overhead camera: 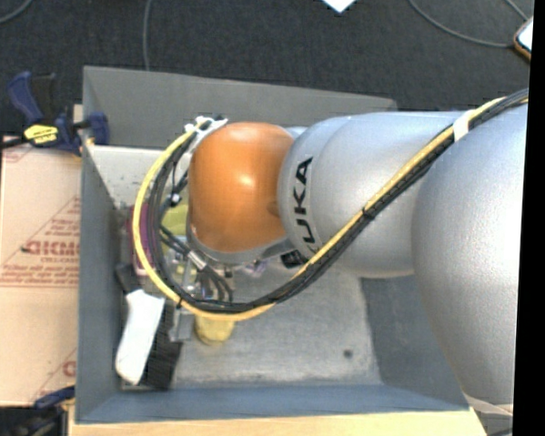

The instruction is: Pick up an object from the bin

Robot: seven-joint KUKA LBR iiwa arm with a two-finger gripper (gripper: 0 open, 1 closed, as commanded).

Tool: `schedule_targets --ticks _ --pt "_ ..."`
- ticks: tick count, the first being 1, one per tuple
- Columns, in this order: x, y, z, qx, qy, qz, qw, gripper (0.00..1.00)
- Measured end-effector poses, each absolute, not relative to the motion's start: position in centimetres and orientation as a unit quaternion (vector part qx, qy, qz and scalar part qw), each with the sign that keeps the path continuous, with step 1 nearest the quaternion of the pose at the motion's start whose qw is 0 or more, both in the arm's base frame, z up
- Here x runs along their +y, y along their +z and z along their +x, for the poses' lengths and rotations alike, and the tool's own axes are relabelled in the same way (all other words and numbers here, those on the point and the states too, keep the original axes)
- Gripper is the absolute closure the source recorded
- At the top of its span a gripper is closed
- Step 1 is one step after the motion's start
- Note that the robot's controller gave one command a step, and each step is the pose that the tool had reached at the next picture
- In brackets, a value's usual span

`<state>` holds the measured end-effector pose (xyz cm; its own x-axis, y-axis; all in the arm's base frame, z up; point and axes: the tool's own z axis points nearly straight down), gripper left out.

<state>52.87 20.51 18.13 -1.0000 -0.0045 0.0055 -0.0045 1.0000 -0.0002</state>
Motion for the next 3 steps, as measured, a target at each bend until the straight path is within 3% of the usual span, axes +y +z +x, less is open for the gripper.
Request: schedule_targets --ticks 1,2,3 --pt "20.4 18.6 53.1 -1.0 -0.001 0.0 -0.001 0.0" --pt "19.9 7.4 50.3 -0.956 -0.002 0.293 -0.005 0.0" --pt "21.2 12.6 52.5 -0.925 0.0 0.38 -0.005 0.0"
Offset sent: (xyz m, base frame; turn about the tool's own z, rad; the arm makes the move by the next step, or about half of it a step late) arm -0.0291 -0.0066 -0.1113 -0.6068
